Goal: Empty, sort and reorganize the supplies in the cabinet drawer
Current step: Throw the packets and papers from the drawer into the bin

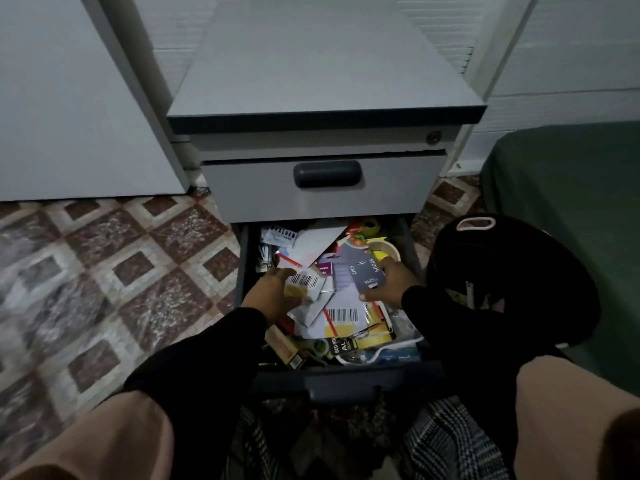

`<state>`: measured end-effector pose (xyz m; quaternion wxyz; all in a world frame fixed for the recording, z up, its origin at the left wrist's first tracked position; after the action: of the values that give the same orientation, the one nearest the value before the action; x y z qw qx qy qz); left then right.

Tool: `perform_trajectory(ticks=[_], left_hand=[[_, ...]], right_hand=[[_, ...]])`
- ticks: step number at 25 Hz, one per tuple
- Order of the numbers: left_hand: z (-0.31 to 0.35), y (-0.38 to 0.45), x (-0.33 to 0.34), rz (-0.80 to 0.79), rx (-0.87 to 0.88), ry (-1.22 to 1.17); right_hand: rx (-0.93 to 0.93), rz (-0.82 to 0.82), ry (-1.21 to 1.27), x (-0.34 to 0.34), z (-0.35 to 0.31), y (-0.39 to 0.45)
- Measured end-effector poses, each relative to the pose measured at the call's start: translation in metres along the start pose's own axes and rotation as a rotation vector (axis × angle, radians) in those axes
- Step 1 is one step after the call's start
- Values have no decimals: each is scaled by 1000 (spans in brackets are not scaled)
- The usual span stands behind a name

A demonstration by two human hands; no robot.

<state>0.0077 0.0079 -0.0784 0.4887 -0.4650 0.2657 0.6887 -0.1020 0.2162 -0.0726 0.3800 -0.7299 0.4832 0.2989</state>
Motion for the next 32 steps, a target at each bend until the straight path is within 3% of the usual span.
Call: perform_trajectory(ticks=[5,8,16,22,24,28,32], left_hand=[[4,1,16,-142,-43,-46],[3,1,24,-229,12,147],[12,6,25,-122,-44,61],[19,3,11,49,2,97],[21,3,8,97,11,125],[18,5,-2,173,2,152],[14,4,-6,156,-57,58]], right_hand=[[-59,28,0,18,7,5],[-109,44,-138,25,9,5],[279,155,212,11,2,4],[130,102,-71,-3,1,2],[124,97,-61,-5,-4,3],[383,-50,347,-3,-4,3],[480,-216,462,12,-6,-11]])
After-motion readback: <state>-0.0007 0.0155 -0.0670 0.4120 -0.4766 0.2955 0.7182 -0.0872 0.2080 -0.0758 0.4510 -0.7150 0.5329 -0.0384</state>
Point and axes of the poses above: each hand's wrist, its own y-axis towards the middle knuckle, its own x-axis out of the palm, z = x × y, the point moved 1 cm from there along y, towards the middle knuckle, and after that the axes turned 14 degrees about z, right-handed, at the moved point
